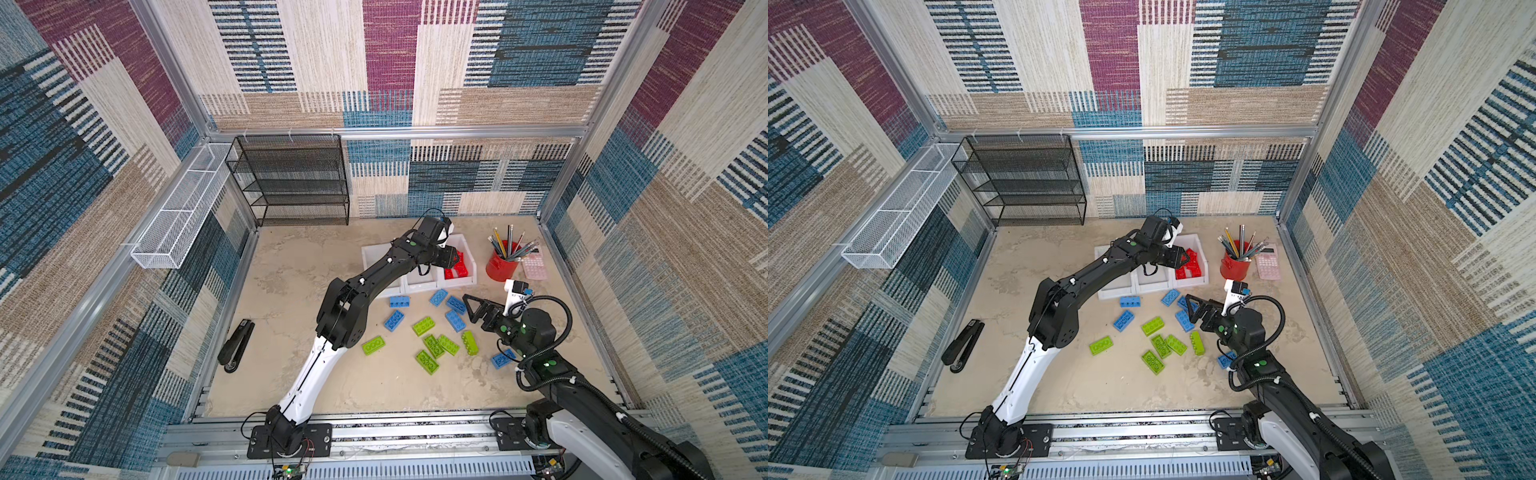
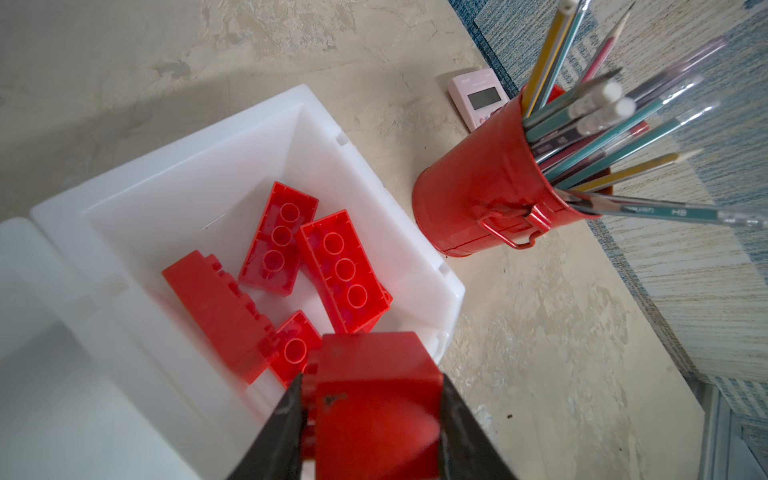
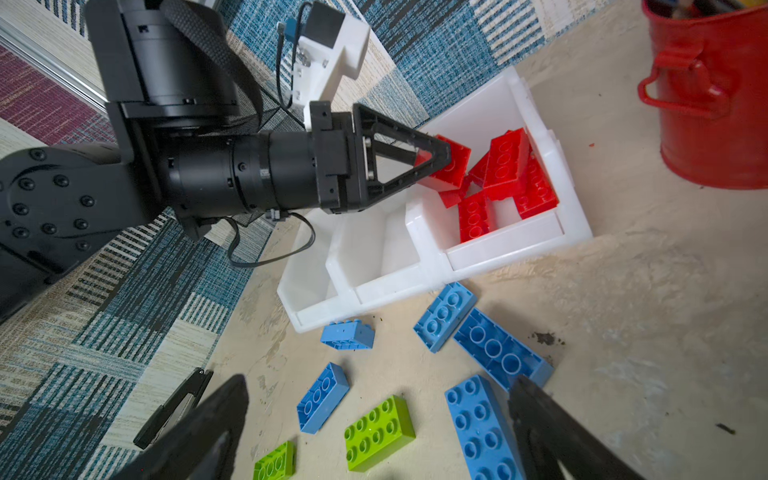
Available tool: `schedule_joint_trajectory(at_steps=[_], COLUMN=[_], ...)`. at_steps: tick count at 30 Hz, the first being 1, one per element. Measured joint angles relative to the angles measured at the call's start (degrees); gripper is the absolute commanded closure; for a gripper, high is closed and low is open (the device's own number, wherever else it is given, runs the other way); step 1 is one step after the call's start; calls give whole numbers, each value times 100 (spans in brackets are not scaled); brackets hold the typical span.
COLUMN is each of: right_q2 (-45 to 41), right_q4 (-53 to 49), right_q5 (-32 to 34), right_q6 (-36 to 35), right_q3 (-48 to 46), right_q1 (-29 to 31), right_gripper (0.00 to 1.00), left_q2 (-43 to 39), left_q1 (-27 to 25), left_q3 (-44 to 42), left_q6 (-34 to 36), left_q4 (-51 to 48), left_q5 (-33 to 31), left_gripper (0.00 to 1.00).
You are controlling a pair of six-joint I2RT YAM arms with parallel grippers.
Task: Sort the legos into containers by color
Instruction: 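Carry the red brick with the left gripper over the compartment nearest the pencil cup, then open the left gripper to drop the brick while the right gripper reaches toward green bricks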
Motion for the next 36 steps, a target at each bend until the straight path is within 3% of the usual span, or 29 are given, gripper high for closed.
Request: schedule_joint_trajectory(at_steps=[10,18,21,28,36], right_q2=[-63,109,151,313,852], right_q4=[81,-116,-328,-1298,-2549], right_q5=[-24,-101,-173,-267,518], right_q6=[-28,-229,-352,-669,-815], right_q3=[0,363,568,979,1163], right_q1=[7,7,7,133,1134], right_gripper=[1,1,0,8,10], left_q2=[271,-319,-866,-2529,-4382], left_q1=[57,87,101,125,111], left_q3=[452,-190,-979,-3200,-5932], left_q6=[35,72,68,-57,-713], left_q4=[-315,-286,-39,898,2238], left_q5=[107,48,-46,-343,-367], left_gripper=[29,27,27,28,30])
